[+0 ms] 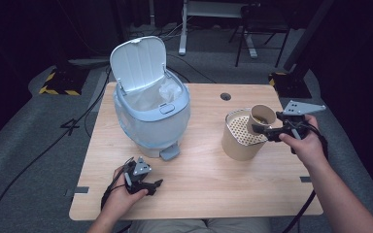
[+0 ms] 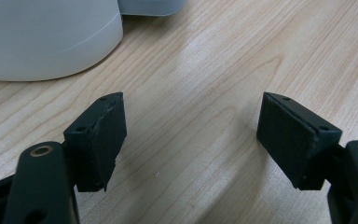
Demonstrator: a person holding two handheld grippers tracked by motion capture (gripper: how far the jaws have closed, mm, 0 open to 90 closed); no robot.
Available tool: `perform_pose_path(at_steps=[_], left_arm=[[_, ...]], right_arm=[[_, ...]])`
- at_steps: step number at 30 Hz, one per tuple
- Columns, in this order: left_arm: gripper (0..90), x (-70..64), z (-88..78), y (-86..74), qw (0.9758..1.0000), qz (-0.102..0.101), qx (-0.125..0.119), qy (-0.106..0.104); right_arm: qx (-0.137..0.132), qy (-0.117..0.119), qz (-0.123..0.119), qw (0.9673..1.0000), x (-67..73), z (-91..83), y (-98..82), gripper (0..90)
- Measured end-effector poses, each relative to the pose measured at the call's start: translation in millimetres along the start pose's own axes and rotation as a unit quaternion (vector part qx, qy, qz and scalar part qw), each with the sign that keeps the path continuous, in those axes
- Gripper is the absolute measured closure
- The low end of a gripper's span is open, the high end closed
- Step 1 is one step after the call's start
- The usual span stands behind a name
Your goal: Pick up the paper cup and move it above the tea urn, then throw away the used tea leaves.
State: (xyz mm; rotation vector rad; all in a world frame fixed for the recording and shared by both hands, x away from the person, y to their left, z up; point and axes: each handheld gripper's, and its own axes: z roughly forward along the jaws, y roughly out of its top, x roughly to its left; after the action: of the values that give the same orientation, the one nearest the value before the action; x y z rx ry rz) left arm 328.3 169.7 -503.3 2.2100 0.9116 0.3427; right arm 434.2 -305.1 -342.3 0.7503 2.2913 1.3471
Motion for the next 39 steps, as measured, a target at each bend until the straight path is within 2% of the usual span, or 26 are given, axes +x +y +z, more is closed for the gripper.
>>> perform_pose_path(at_steps=[1, 2, 6, 10, 15, 18, 21, 22, 24, 25, 26, 27, 29, 31, 36, 37, 38, 39], left_arm=[[24.6, 0.0, 0.0, 0.0, 1.0000, 0.000, 0.000, 0.000], [24.6, 0.0, 0.0, 0.0, 1.0000, 0.001, 0.000, 0.000], [24.6, 0.1, 0.0, 0.0, 1.0000, 0.002, 0.000, -0.001], [24.6, 0.0, -0.1, 0.0, 1.0000, 0.001, 0.000, 0.000], [24.5, 0.0, 0.0, 0.0, 1.0000, 0.000, 0.000, 0.000], [24.4, 0.0, 0.0, 0.0, 1.0000, 0.000, 0.000, -0.001], [24.4, -0.3, -0.1, 0.0, 1.0000, 0.002, 0.000, 0.001], [24.3, -0.3, -0.1, 0.0, 1.0000, 0.002, 0.000, 0.001], [24.4, -0.2, -0.1, 0.0, 1.0000, 0.002, 0.000, 0.001], [24.4, -0.2, -0.1, 0.0, 1.0000, 0.002, 0.000, 0.001], [24.3, -0.2, -0.1, 0.0, 1.0000, 0.002, 0.000, 0.001], [24.3, -0.2, -0.1, 0.0, 1.0000, 0.002, 0.000, 0.001], [24.4, -0.2, -0.1, 0.0, 1.0000, 0.002, 0.000, 0.001], [24.4, -0.1, 0.0, 0.0, 1.0000, 0.001, 0.000, 0.000], [24.3, -0.1, 0.0, 0.0, 1.0000, 0.001, 0.000, 0.000], [24.3, -0.1, 0.0, 0.0, 1.0000, 0.001, 0.000, 0.000], [24.3, -0.1, 0.0, 0.0, 1.0000, 0.001, 0.000, 0.000], [24.3, -0.1, 0.0, -0.1, 1.0000, 0.001, 0.000, 0.000]], right_arm=[[0.000, 0.000, 0.000, 1.0000, 0.0, 0.0, 0.0, 29.2], [0.003, -0.009, -0.002, 1.0000, -8.4, 2.0, 0.3, 29.2], [0.010, -0.020, -0.004, 0.9997, -19.3, 4.3, 0.6, 29.2], [0.009, -0.024, -0.006, 0.9997, -27.9, 6.1, 2.2, 29.2], [0.013, -0.024, 0.003, 0.9996, -33.5, 8.2, 2.5, 29.2], [0.016, -0.025, -0.004, 0.9995, -32.7, 8.6, 2.7, 29.2], [0.023, -0.038, -0.030, 0.9986, -31.2, 7.7, 4.5, 29.2], [0.023, -0.038, -0.030, 0.9986, -31.2, 7.7, 4.5, 29.2], [0.029, -0.057, -0.065, 0.9958, -30.2, 7.2, 7.2, 29.3], [0.029, -0.057, -0.065, 0.9958, -30.2, 7.2, 7.2, 29.3], [0.031, -0.062, -0.078, 0.9945, -29.8, 7.0, 8.0, 29.3], [0.033, -0.072, -0.106, 0.9912, -29.2, 7.0, 9.2, 29.4], [0.032, -0.077, -0.126, 0.9885, -29.0, 7.7, 9.3, 29.6], [0.033, -0.089, -0.156, 0.9832, -28.1, 8.1, 9.3, 29.8], [0.040, -0.112, -0.237, 0.9642, -23.9, 7.8, 9.0, 29.9], [0.041, -0.115, -0.254, 0.9595, -23.2, 7.8, 8.7, 29.9], [0.041, -0.115, -0.254, 0.9595, -23.2, 7.8, 8.7, 29.9], [0.047, -0.123, -0.283, 0.9500, -22.0, 7.7, 8.0, 29.9]])
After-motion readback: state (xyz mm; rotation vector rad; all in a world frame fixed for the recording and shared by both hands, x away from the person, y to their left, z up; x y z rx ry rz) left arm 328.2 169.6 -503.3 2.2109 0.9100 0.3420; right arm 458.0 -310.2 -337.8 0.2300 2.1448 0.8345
